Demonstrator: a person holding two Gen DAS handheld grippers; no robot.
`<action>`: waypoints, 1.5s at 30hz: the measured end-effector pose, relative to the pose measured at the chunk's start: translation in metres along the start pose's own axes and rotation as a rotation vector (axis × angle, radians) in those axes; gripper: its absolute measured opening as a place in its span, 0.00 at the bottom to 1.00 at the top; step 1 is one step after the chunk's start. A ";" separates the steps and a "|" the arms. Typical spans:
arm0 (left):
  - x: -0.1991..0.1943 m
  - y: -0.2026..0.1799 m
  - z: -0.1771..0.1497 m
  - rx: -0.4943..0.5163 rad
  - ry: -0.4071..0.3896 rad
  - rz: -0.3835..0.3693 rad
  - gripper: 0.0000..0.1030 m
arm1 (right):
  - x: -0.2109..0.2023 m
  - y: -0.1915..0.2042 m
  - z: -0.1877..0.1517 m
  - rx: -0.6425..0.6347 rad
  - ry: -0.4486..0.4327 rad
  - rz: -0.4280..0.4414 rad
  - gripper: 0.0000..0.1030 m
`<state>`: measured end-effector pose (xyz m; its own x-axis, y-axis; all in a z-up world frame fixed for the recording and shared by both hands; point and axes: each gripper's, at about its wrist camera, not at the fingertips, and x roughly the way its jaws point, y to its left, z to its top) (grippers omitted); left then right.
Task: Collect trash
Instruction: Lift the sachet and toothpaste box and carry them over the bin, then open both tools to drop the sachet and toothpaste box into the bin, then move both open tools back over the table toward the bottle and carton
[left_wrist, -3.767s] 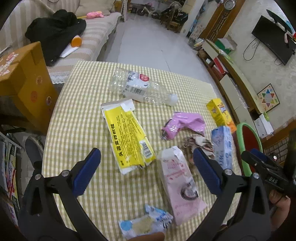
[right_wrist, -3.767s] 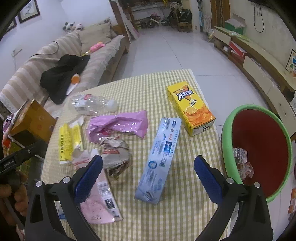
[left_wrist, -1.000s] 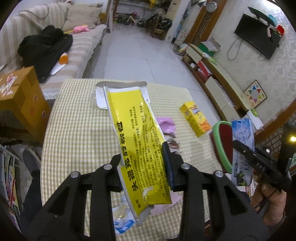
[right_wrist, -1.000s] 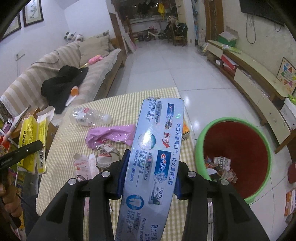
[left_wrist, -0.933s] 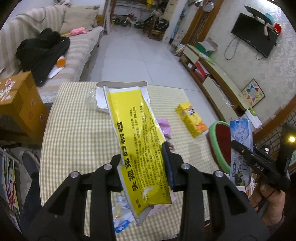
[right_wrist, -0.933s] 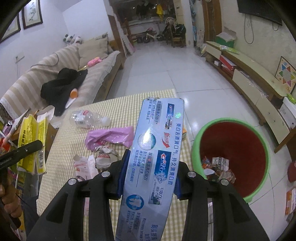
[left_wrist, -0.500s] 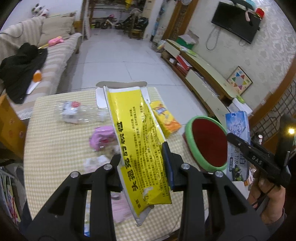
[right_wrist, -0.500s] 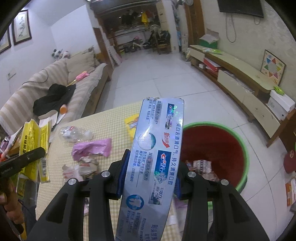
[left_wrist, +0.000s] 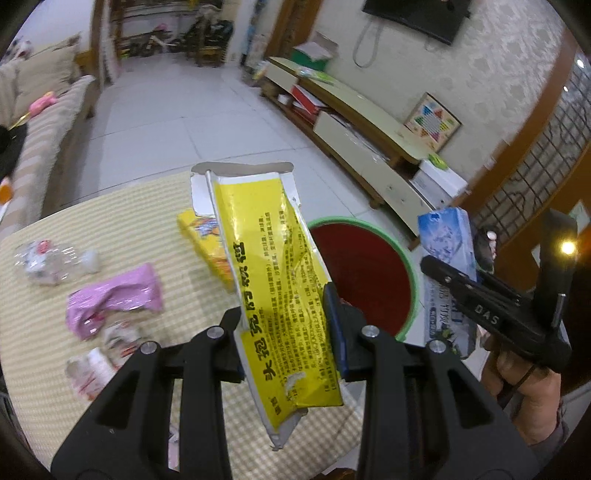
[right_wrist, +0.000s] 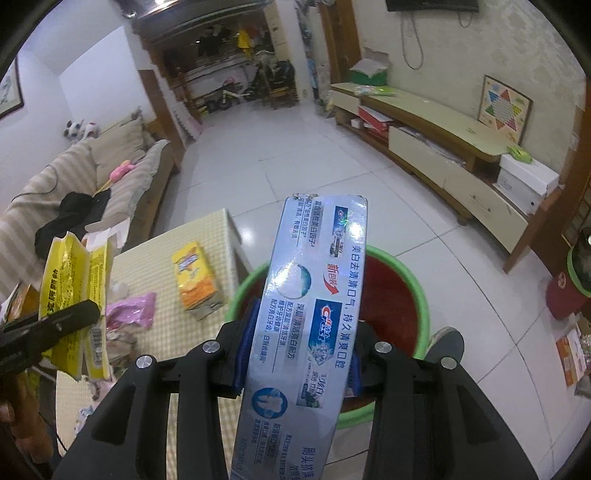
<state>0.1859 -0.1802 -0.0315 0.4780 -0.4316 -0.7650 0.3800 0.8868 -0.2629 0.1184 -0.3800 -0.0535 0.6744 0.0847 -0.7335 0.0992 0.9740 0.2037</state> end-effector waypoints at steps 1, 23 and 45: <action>0.006 -0.003 0.001 0.009 0.009 -0.007 0.31 | 0.002 -0.004 0.000 0.007 0.001 -0.001 0.37; 0.124 -0.060 0.006 0.140 0.209 -0.112 0.35 | 0.072 -0.069 0.002 0.109 0.075 0.004 0.39; 0.070 -0.020 0.005 0.064 0.128 -0.006 0.95 | 0.043 -0.050 0.008 0.121 0.023 0.002 0.93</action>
<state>0.2155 -0.2284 -0.0768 0.3724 -0.4084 -0.8334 0.4344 0.8703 -0.2324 0.1484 -0.4267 -0.0901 0.6577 0.0931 -0.7475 0.1865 0.9413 0.2813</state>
